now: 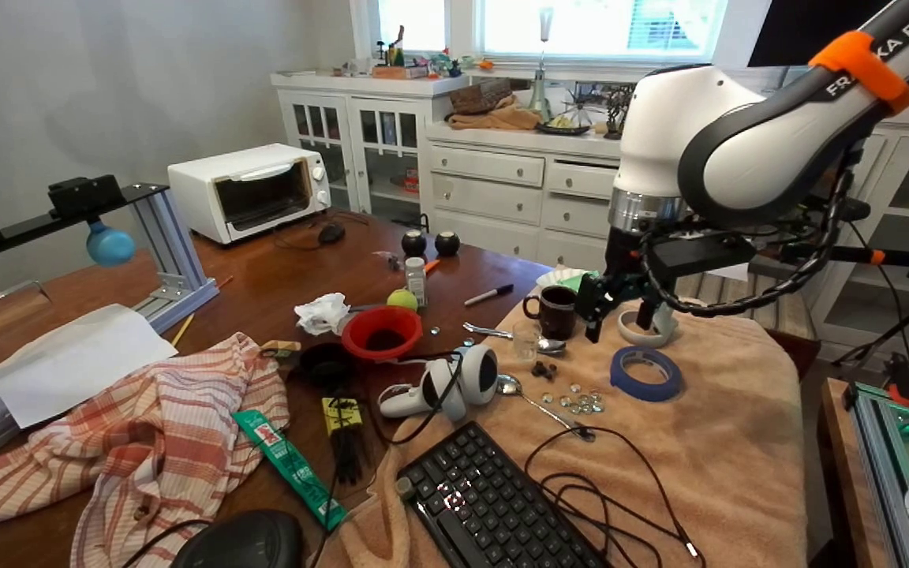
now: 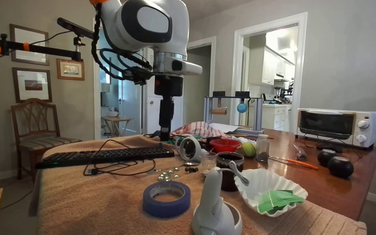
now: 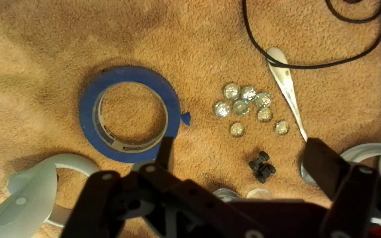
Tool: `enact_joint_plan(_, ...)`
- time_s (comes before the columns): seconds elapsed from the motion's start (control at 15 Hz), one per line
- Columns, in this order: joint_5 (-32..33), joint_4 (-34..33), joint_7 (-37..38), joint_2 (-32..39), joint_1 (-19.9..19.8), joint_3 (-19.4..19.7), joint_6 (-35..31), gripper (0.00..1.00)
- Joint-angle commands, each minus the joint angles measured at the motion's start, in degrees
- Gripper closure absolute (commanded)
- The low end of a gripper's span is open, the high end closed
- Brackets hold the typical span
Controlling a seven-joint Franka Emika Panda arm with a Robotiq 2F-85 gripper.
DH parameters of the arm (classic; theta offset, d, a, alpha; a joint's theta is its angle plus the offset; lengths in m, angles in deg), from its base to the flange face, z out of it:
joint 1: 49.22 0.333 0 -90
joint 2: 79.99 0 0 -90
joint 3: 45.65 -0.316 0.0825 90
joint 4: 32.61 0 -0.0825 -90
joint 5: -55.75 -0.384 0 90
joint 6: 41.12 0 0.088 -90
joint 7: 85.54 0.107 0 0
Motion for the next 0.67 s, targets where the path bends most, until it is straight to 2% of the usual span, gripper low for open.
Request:
enact_joint_plan(0.0, 0.2, 0.0, 0.2, -0.3, 1.8, 1.8, 0.1, 0.0)
enact_joint_plan(0.13, 0.5, 0.0, 0.4, 0.1, 1.9, 1.9, -1.0, 0.0)
enact_joint_plan(0.6, 1.6, -2.1, 3.4, 8.9, 3.9, 2.2, -10.0, 0.0)
